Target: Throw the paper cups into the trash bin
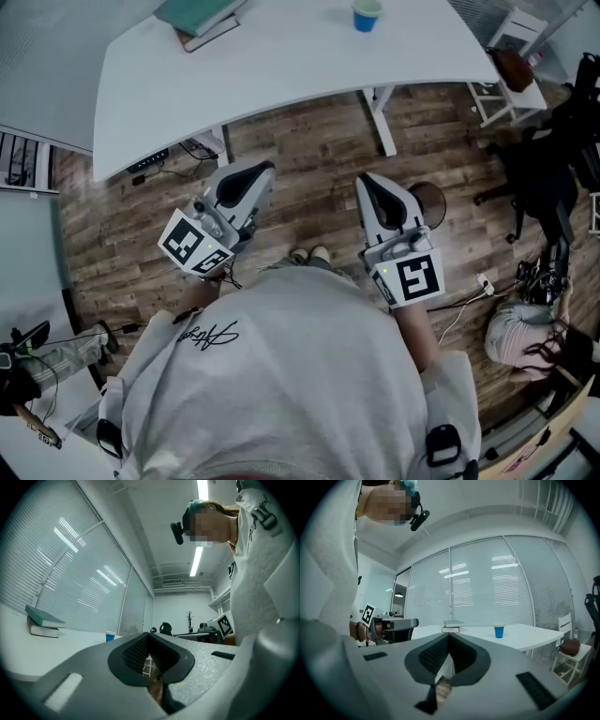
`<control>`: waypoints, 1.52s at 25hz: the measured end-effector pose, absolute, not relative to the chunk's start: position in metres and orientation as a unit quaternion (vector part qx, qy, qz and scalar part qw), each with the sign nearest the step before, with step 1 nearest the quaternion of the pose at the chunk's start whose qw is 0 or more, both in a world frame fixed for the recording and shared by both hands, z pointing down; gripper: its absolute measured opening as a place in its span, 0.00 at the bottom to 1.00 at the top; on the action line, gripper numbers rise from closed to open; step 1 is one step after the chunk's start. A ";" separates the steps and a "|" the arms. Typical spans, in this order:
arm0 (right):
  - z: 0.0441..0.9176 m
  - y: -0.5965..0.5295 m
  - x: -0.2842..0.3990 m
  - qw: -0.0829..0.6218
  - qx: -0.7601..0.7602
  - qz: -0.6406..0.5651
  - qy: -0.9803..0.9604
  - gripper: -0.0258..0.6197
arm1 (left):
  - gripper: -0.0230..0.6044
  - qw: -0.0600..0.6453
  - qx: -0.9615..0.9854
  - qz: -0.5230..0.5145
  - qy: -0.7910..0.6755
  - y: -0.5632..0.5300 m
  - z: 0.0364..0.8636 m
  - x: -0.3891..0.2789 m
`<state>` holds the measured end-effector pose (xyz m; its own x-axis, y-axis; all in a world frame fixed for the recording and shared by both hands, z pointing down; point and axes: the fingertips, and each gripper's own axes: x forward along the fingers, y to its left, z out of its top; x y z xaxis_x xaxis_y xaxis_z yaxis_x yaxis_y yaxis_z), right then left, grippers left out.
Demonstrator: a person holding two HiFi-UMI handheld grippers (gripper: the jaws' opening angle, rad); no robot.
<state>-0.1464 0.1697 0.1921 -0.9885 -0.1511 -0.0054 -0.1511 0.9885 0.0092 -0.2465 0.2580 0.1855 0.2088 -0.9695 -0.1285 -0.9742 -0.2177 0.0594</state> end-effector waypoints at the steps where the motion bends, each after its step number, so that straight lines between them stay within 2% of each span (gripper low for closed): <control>1: 0.192 0.169 -0.147 0.002 -0.075 0.005 0.997 0.06 | 0.04 0.017 -0.778 0.069 0.624 0.257 0.186 -0.246; 22: 0.205 0.144 -0.131 0.002 -0.075 -0.037 0.996 0.06 | 0.04 0.003 -0.769 0.072 0.635 0.241 0.193 -0.238; 38: 0.192 0.078 -0.167 0.015 -0.125 -0.024 0.992 0.06 | 0.04 0.019 -0.794 0.076 0.602 0.171 0.180 -0.281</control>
<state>-0.1673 0.0777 0.1917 -0.9685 -0.2477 -0.0241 -0.2462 0.9678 -0.0515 -0.2810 0.1709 0.1799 0.2630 -0.9539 -0.1444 -0.9598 -0.2739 0.0613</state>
